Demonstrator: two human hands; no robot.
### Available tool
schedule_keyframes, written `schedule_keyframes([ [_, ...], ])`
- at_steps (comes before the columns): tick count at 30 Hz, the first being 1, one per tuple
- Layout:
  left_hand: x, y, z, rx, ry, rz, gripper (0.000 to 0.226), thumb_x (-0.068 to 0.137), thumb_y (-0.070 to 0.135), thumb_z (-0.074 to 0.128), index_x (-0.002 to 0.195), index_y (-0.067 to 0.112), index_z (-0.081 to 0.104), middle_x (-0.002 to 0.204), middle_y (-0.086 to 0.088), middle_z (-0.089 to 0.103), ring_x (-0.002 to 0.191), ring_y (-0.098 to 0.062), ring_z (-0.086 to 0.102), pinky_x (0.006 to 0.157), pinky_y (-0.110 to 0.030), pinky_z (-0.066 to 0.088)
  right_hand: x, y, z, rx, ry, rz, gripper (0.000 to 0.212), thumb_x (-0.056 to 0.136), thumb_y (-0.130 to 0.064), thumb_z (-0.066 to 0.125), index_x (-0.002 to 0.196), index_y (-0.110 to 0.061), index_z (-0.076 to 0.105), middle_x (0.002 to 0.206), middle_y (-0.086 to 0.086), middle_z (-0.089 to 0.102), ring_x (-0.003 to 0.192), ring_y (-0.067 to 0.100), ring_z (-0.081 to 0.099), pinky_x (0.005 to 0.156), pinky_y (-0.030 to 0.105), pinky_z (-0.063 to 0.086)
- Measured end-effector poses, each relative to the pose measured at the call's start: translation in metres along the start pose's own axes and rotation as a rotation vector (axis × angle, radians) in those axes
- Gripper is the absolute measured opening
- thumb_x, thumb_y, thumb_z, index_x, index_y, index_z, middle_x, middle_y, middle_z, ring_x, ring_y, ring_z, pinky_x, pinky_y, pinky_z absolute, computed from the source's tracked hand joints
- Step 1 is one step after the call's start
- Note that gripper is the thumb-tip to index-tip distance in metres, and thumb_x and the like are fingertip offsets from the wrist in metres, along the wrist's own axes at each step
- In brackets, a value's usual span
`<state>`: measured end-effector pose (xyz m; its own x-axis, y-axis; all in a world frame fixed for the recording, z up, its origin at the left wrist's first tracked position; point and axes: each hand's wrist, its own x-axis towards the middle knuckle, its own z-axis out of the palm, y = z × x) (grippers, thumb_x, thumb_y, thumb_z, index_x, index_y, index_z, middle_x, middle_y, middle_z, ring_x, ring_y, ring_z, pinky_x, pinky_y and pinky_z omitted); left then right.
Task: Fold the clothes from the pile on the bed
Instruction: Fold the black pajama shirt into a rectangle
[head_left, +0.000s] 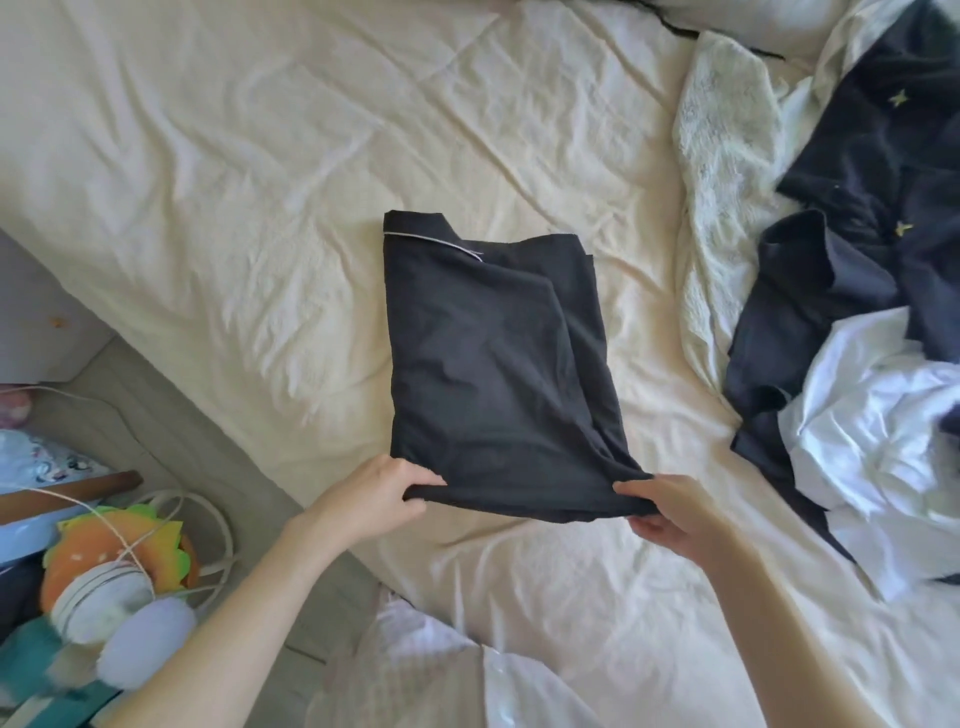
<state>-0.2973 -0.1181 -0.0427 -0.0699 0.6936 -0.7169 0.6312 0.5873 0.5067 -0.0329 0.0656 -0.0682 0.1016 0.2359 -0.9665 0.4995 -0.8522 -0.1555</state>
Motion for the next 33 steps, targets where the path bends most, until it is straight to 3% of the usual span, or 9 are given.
schedule_keyframes([
  [3,0.001,0.004,-0.023,-0.093,-0.002,0.018,0.031,0.082,0.010,0.053,0.102,0.027,0.069,0.086,0.014,0.066,0.080,-0.006,0.058,0.064,-0.009,0.039,-0.013,-0.011,0.002,-0.036,0.057,-0.135,0.013,0.080,-0.008,0.073,0.082,-0.004,0.060,0.042,-0.003,0.053,0.039,0.008,0.054,0.046,0.022,0.049],
  [6,0.011,0.007,-0.055,-0.165,0.133,0.007,0.024,0.083,0.013,0.055,0.095,0.029,0.067,0.077,0.010,0.064,0.065,-0.001,0.056,0.058,-0.010,0.039,-0.026,-0.042,0.012,0.043,0.118,-0.310,0.013,0.083,-0.011,0.070,0.081,-0.006,0.058,0.057,0.004,0.057,0.042,0.009,0.057,0.045,0.020,0.049],
  [13,0.062,0.003,-0.126,-0.320,0.502,0.068,0.027,0.087,0.009,0.057,0.100,0.032,0.061,0.098,0.018,0.064,0.090,0.006,0.057,0.075,0.004,0.035,-0.040,-0.144,0.048,0.048,0.100,-0.482,0.014,0.087,-0.010,0.063,0.073,-0.009,0.061,0.051,0.001,0.061,0.041,0.007,0.057,0.057,0.023,0.055],
  [17,0.117,-0.001,-0.153,-0.383,0.769,-0.022,0.031,0.093,0.021,0.056,0.124,0.019,0.053,0.103,0.005,0.059,0.100,-0.013,0.056,0.087,-0.014,0.040,-0.024,-0.198,0.079,0.119,0.134,-0.585,0.013,0.092,-0.023,0.057,0.088,-0.011,0.058,0.077,0.006,0.064,0.059,0.011,0.061,0.065,0.024,0.055],
  [20,0.136,-0.003,-0.153,-0.229,0.882,-0.084,0.048,0.097,0.025,0.048,0.141,0.011,0.035,0.132,-0.011,0.046,0.115,-0.023,0.048,0.100,-0.031,0.037,-0.007,-0.200,0.099,-0.191,0.347,-0.788,0.039,0.095,-0.035,0.048,0.127,-0.013,0.050,0.117,0.006,0.059,0.101,0.017,0.057,0.090,0.030,0.045],
  [22,0.139,-0.002,-0.139,0.058,0.887,-0.019,0.049,0.097,0.025,0.044,0.142,0.009,0.034,0.144,-0.016,0.037,0.132,-0.031,0.035,0.108,-0.041,0.029,-0.001,-0.181,0.111,-0.557,0.528,-1.045,0.043,0.097,-0.035,0.043,0.136,-0.017,0.045,0.136,0.005,0.049,0.123,0.021,0.046,0.100,0.035,0.035],
  [24,0.142,0.001,-0.119,0.286,0.835,0.082,0.048,0.097,0.026,0.043,0.143,0.012,0.037,0.150,-0.016,0.031,0.138,-0.037,0.026,0.111,-0.052,0.023,0.011,-0.164,0.124,-0.880,0.549,-1.236,0.046,0.098,-0.034,0.040,0.143,-0.020,0.040,0.150,0.005,0.036,0.140,0.024,0.027,0.113,0.042,0.020],
  [27,0.157,0.003,-0.093,0.456,0.699,0.096,0.052,0.097,0.036,0.038,0.147,0.023,0.030,0.156,-0.012,0.019,0.144,-0.036,0.012,0.113,-0.059,0.009,0.042,-0.158,0.140,-1.178,0.481,-1.332,0.052,0.099,-0.038,0.038,0.148,-0.024,0.030,0.157,0.006,0.020,0.147,0.026,0.011,0.117,0.050,0.003],
  [33,0.192,-0.023,-0.075,0.582,0.636,-0.008,0.056,0.095,0.048,0.028,0.148,0.030,0.025,0.157,-0.009,0.016,0.144,-0.035,0.011,0.113,-0.057,-0.001,0.105,-0.152,0.133,-1.241,0.502,-1.152,0.059,0.096,-0.051,0.024,0.151,-0.029,0.018,0.159,0.007,0.013,0.146,0.024,0.011,0.116,0.051,0.002],
])
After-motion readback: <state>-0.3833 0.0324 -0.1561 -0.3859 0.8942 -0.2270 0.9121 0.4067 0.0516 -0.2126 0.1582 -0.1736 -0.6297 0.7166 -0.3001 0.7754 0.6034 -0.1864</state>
